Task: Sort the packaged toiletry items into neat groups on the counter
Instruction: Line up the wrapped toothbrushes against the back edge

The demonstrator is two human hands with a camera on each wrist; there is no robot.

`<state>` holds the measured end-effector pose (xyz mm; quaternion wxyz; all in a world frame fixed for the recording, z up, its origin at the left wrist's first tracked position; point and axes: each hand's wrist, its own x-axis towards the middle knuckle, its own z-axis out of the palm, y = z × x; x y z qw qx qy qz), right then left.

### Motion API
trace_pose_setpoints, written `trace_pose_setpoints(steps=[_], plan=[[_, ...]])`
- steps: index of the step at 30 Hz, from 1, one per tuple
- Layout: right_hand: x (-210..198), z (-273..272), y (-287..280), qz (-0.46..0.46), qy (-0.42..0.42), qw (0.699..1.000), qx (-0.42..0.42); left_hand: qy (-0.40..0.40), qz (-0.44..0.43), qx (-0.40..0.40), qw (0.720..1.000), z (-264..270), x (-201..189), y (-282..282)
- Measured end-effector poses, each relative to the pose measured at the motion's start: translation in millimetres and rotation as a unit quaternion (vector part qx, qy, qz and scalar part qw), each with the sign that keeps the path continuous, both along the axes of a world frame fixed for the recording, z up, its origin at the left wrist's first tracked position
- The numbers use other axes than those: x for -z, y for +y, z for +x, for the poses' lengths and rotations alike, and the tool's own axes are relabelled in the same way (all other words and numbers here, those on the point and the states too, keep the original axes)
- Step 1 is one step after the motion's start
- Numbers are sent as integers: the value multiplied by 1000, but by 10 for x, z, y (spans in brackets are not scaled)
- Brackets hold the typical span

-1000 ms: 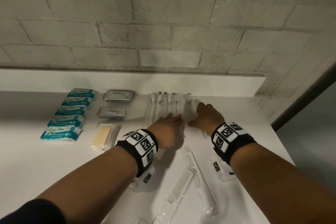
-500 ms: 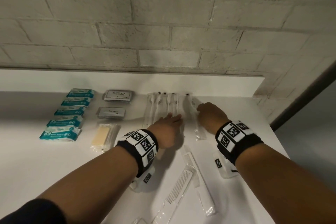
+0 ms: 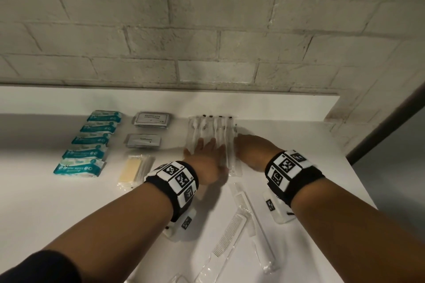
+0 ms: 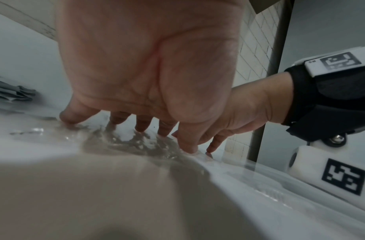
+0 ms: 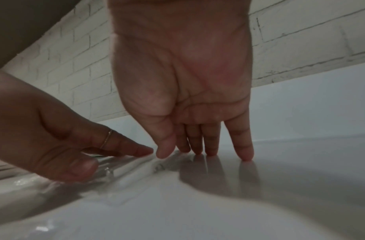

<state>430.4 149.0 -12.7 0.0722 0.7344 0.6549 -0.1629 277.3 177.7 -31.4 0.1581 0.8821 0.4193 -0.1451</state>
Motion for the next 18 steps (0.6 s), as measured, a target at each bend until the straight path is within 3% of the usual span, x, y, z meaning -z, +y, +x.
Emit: trace_pose_setpoints(steps=[9, 15, 18], plan=[[-131, 84, -50, -14, -14, 1000, -2, -22, -3, -1, 1000, -16, -7, 40], [-93, 184, -385, -32, 7, 999, 7, -148, 114, 28, 982, -228, -111, -352], [-118, 135, -684, -37, 10, 999, -5, -83, 42, 24, 995, -289, -221, -733]])
